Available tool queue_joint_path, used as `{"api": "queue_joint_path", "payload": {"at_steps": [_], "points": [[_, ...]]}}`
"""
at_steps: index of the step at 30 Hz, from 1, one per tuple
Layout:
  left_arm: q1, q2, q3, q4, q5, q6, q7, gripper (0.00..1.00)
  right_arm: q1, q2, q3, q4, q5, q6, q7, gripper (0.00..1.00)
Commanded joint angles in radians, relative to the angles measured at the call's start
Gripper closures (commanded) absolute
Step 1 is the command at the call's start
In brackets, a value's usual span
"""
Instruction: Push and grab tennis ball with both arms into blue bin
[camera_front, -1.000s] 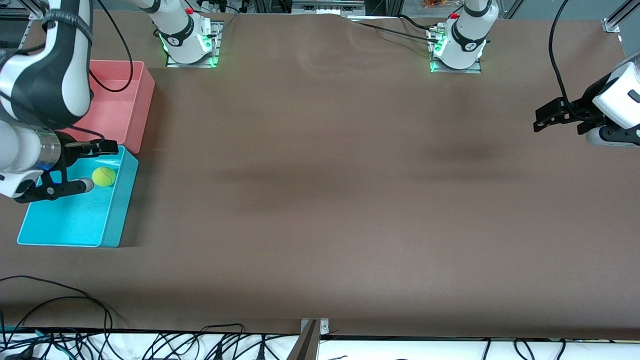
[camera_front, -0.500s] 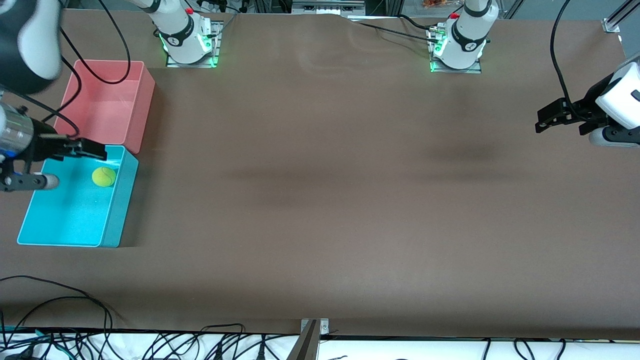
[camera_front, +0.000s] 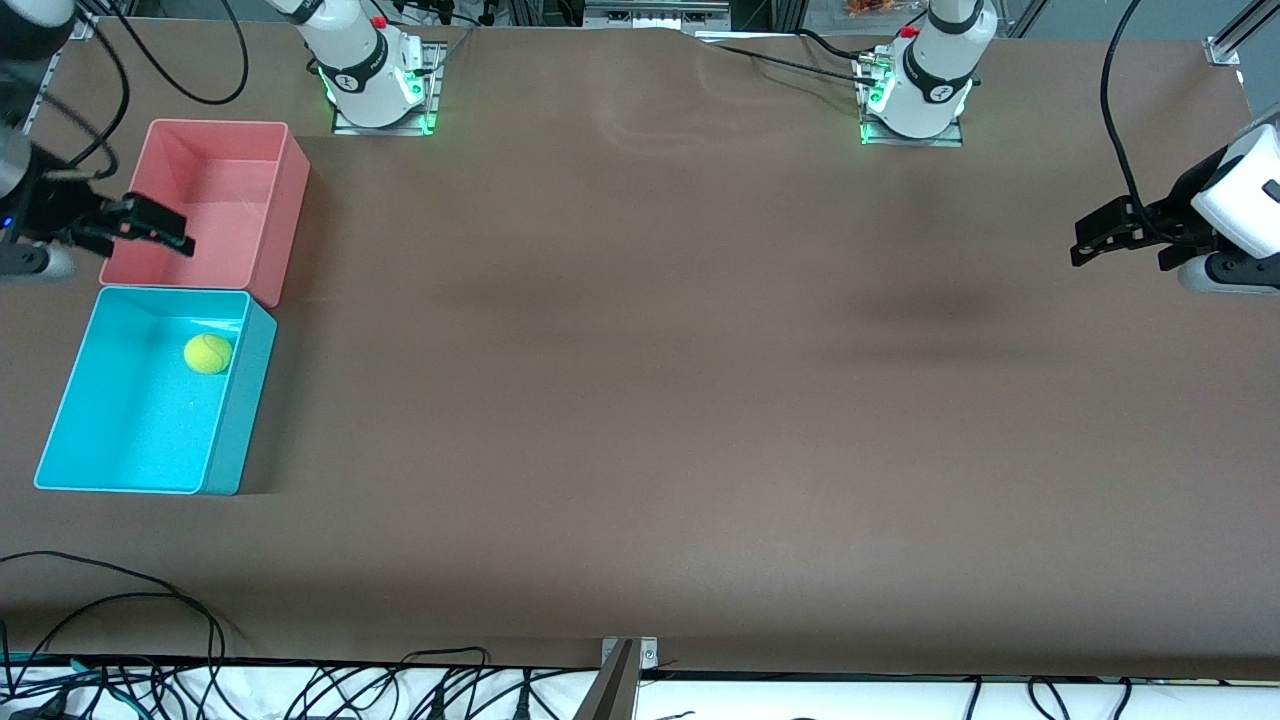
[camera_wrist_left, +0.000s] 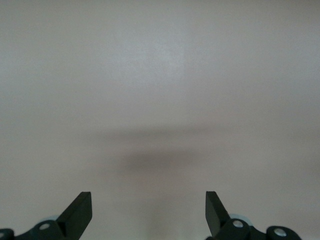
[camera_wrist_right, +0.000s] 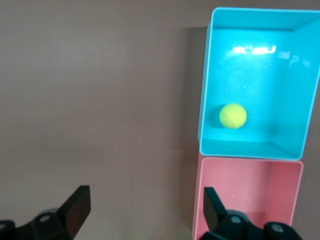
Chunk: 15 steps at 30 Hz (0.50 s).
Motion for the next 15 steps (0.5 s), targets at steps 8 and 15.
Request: {"api": "queue_joint_path", "payload": {"at_steps": [8, 15], "points": [[0.005, 0.009, 0.004, 0.022, -0.016, 0.0, 0.005, 0.0, -0.032, -0.017, 0.043, 0.0, -0.022, -0.027, 0.072, 0.0], [0.009, 0.009, 0.006, 0.02, -0.008, 0.001, 0.015, 0.0, -0.043, -0.006, 0.046, 0.002, -0.025, -0.021, 0.065, 0.0]]}}
